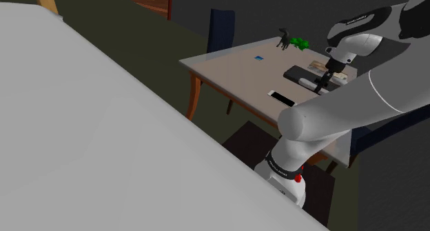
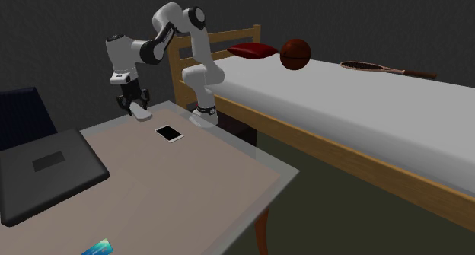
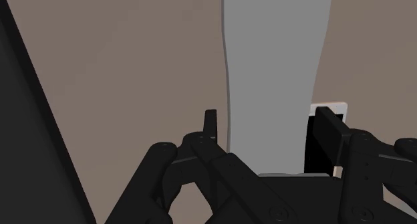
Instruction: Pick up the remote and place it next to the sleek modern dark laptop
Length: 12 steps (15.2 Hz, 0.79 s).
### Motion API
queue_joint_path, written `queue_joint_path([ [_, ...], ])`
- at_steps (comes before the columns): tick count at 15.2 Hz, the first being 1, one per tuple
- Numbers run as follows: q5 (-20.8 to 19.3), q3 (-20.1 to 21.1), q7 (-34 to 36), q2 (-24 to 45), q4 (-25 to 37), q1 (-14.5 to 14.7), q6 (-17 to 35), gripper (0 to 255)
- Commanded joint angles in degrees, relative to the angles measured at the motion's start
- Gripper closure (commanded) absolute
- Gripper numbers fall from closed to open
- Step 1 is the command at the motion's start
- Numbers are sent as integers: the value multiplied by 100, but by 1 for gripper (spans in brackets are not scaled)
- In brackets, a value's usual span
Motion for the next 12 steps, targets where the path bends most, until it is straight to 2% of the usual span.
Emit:
queue_joint_path([
  [1, -113, -188, -289, -75, 72, -141, -88, 255],
  [7, -250, -890, -1162, 12, 392, -327, -147, 255],
  [10, -230, -1345, -1659, 159, 641, -313, -156, 255],
  [12, -214, -1445, -1682, 229, 539, -269, 12, 255],
])
